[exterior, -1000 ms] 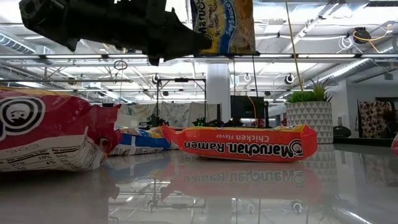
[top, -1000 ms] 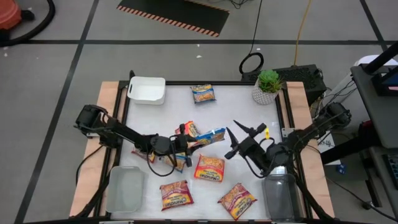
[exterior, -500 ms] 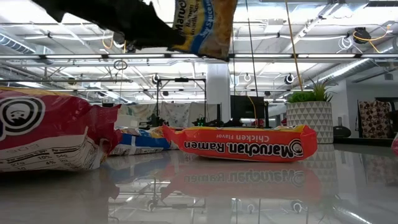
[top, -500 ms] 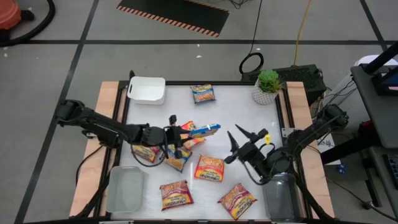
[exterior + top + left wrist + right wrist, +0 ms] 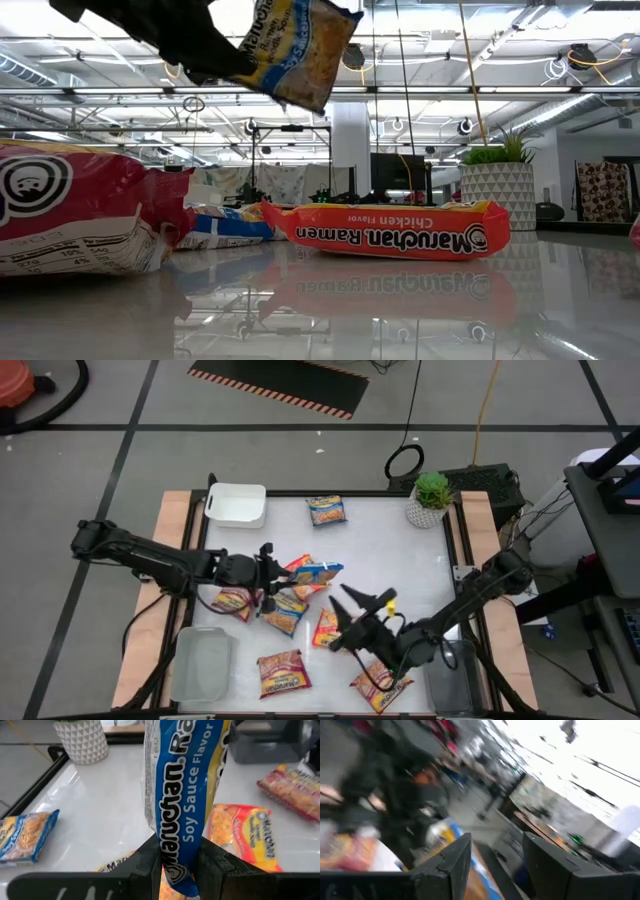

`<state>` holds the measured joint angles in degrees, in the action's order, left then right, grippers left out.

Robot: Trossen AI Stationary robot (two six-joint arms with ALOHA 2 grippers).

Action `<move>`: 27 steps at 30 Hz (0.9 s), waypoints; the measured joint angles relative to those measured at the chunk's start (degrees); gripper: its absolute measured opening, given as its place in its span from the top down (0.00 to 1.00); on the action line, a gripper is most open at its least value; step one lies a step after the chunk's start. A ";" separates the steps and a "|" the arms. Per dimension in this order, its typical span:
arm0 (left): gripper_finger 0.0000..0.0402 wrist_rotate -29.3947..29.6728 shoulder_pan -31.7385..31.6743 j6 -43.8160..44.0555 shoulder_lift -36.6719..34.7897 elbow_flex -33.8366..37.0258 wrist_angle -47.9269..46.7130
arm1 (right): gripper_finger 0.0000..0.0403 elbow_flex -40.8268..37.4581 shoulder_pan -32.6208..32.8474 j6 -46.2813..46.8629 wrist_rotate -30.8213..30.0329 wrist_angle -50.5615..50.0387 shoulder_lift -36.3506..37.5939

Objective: Sort Maruchan noodles
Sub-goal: Put the middle right blue noodle pack into the black bin

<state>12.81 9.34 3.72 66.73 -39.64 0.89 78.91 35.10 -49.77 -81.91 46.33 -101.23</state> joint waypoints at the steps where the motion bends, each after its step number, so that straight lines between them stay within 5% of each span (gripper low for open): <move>1: 0.77 -0.50 0.00 0.09 -0.28 -0.02 0.34 | 0.57 0.02 -0.28 3.04 4.14 -1.49 0.03; 7: 0.77 -2.68 0.00 0.77 -1.87 -0.02 0.87 | 0.57 0.11 -3.56 35.30 33.02 -27.43 5.09; 21: 0.77 -5.90 0.00 0.38 -0.43 -0.02 -7.00 | 0.57 0.13 -12.99 61.84 41.81 -50.97 5.99; 27: 0.77 -5.91 0.00 3.02 -0.38 -0.02 -7.63 | 0.57 0.11 -16.74 63.81 46.44 -53.47 4.02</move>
<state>6.90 9.34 6.74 66.35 -39.66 -6.74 79.02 18.36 14.04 -35.48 -7.14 -97.20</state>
